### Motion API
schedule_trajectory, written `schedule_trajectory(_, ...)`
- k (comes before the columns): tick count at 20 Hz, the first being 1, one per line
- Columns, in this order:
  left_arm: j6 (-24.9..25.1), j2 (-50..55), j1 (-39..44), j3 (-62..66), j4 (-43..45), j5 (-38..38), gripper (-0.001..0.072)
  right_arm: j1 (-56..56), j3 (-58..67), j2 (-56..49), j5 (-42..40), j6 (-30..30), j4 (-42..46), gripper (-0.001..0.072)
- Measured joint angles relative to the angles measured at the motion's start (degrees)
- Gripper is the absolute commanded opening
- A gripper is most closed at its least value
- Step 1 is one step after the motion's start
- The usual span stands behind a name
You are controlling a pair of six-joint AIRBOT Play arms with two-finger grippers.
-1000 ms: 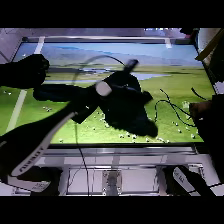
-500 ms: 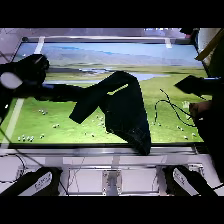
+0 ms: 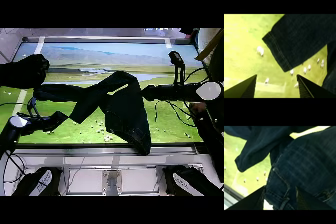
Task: Fold the clothes and pants, and hang the long-sleeved shirts on hangers.
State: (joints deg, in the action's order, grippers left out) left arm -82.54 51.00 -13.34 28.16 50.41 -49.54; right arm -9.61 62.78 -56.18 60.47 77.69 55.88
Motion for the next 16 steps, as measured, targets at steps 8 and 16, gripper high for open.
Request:
schedule_trajectory(8, 6.73, 12.94, 3.06, -2.03, -17.88, 8.22, 0.0537, -1.09, -0.31, -0.09, 1.03, 0.98, -0.13, 0.0428)
schedule_trajectory(16, 21.14, 19.74, 9.86, -1.57, -39.65, 14.53, 0.002, -1.18, -0.31, -0.11, 1.18, 1.25, -0.15, 0.0428)
